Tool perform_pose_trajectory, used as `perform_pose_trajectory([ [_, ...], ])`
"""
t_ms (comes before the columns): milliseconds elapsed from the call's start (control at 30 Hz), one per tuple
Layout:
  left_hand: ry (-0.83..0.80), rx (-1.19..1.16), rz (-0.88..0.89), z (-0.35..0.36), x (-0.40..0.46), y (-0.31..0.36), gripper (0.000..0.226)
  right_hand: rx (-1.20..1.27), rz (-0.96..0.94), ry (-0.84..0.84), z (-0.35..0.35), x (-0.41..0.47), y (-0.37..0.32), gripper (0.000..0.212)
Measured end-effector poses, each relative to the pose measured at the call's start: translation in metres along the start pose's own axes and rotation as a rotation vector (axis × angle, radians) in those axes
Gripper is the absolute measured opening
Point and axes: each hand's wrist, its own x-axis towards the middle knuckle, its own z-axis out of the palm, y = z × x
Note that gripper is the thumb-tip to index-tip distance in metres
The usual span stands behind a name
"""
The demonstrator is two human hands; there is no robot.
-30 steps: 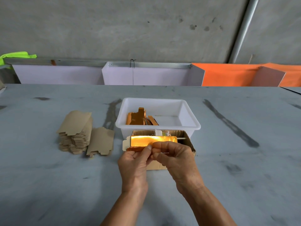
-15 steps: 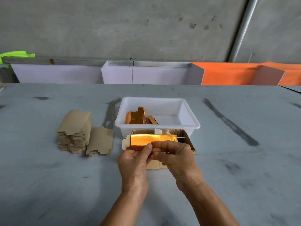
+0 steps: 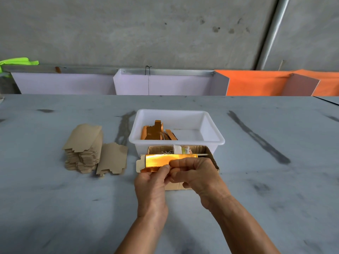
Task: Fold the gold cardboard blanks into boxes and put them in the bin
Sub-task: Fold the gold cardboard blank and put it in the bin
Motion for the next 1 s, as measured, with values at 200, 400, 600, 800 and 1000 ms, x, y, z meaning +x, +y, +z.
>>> perform_pose_trajectory([
  [200,0.052,-0.040,-0.058,0.004,-0.002,0.003,0.016,-0.070,0.016,-0.010,0.000,0.002,-0.004,0.023],
  [400,0.044,-0.057,-0.085,0.005,-0.004,0.004,0.017,-0.158,0.024,0.023,-0.001,0.004,-0.002,0.025],
  [600,0.064,-0.024,-0.119,0.001,0.000,0.000,0.012,-0.152,0.036,0.015,0.000,0.004,-0.001,0.030],
  [800,0.137,-0.024,-0.109,-0.001,0.006,-0.004,0.021,-0.140,0.040,0.035,0.007,0.003,0.003,0.047],
  [1000,0.213,0.003,-0.126,-0.004,0.012,-0.007,0.029,-0.115,-0.024,0.115,0.022,-0.002,0.015,0.040],
])
